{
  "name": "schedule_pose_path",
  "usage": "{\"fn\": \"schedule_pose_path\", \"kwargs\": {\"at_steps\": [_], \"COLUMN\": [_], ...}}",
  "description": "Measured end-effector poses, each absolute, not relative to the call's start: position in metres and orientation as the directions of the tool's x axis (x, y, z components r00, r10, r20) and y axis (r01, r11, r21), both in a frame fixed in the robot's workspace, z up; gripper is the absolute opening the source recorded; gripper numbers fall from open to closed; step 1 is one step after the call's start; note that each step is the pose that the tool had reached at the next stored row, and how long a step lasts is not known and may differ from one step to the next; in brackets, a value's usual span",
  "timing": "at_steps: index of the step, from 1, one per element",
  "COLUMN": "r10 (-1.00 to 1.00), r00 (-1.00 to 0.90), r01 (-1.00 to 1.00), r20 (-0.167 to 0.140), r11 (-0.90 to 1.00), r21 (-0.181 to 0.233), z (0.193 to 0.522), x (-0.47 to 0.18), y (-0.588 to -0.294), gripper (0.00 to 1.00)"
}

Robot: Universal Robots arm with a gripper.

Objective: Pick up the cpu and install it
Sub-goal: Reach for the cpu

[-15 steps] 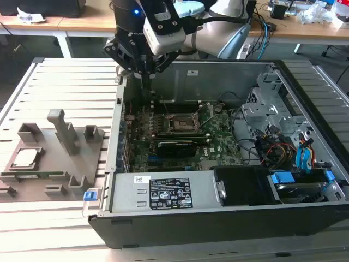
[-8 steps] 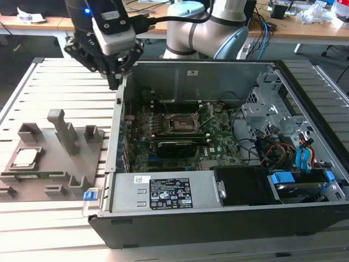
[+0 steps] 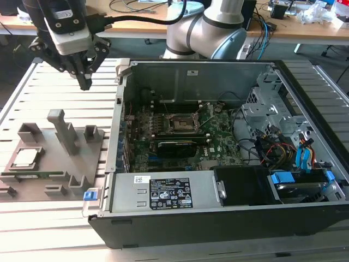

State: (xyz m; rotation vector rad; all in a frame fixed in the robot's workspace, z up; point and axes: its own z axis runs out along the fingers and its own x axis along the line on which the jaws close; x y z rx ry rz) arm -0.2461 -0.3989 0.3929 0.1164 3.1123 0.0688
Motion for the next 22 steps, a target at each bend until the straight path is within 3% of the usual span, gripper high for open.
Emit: {"fn": "schedule_pose_path", "kwargs": {"at_steps": [22], "r10": [0.075], "r00": [-0.997], "r01": [0.074], "r20": [-0.025], "r11": [0.996], "r21": [0.045], "z": [0.392], "x": [-0.364], "y": [-0.399], "gripper": [0.11]}}
